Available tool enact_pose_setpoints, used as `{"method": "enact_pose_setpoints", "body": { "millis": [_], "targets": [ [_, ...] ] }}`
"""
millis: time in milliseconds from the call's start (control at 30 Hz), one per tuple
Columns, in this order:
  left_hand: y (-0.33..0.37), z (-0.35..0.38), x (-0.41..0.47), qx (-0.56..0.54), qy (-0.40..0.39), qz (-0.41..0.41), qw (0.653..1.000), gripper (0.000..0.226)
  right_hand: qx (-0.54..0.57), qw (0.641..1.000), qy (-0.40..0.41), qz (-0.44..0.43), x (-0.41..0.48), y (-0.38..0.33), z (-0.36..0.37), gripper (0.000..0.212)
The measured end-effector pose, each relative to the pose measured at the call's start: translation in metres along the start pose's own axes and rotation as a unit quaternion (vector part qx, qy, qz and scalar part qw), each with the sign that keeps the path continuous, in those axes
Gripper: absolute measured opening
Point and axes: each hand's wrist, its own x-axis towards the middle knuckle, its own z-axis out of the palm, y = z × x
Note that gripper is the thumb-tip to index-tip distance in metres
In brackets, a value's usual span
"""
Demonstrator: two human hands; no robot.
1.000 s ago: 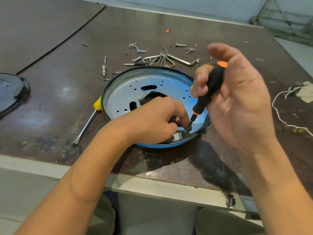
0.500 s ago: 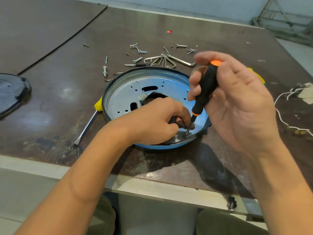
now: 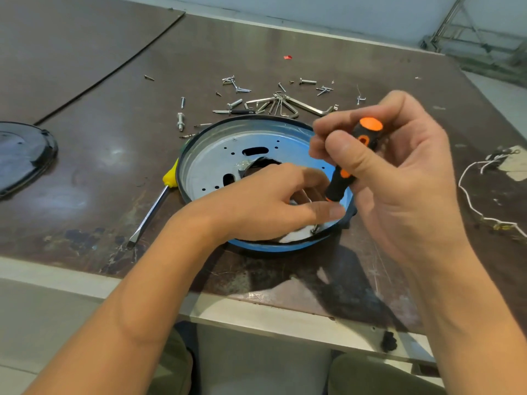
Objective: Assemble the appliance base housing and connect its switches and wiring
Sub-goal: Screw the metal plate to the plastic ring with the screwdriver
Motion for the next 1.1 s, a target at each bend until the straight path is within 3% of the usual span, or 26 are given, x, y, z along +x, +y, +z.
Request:
{"method": "enact_pose_setpoints", "body": {
  "millis": [67, 200, 333, 500, 633, 800, 867, 1000, 1033, 1100],
  "targets": [
    [0.001, 0.000, -0.001, -0.007, 0.007, 0.013, 1.000, 0.033, -0.027, 0.999, 0.023, -0.008, 0.000, -0.001, -0.001, 0.021],
    [-0.002, 0.002, 0.000, 0.024, 0.046, 0.033, 0.998, 0.018, -0.013, 0.998, -0.004, 0.058, 0.002, -0.003, -0.002, 0.011],
    [-0.002, 0.004, -0.002, 0.049, 0.033, 0.031, 0.998, 0.016, 0.061, 0.986, -0.080, 0.135, 0.005, -0.009, -0.019, 0.047],
    [-0.003, 0.003, 0.000, 0.031, 0.002, 0.008, 0.999, 0.022, 0.087, 0.980, -0.138, 0.113, 0.006, -0.006, -0.030, 0.044],
    [-0.003, -0.001, -0.004, -0.003, 0.007, 0.023, 1.000, 0.017, 0.063, 0.994, -0.086, 0.031, 0.002, 0.003, -0.023, 0.015],
    [0.002, 0.003, -0.001, -0.015, 0.043, 0.038, 0.998, 0.026, -0.013, 0.999, 0.038, 0.002, 0.003, 0.000, -0.019, 0.030],
    [0.002, 0.007, 0.003, 0.011, 0.063, 0.048, 0.997, 0.011, -0.046, 0.998, 0.037, 0.011, 0.002, -0.002, -0.017, 0.031],
    [0.004, 0.009, 0.005, 0.047, 0.087, 0.050, 0.994, 0.008, -0.138, 0.985, -0.091, 0.050, 0.002, -0.022, -0.026, 0.027],
    [0.003, 0.008, 0.005, 0.032, 0.080, 0.046, 0.995, 0.008, -0.203, 0.969, -0.140, 0.035, 0.005, -0.033, -0.032, 0.031],
    [0.003, 0.006, 0.006, 0.018, 0.063, 0.036, 0.997, 0.010, -0.376, 0.897, -0.231, 0.002, 0.017, -0.054, -0.040, 0.031]
  ]
}}
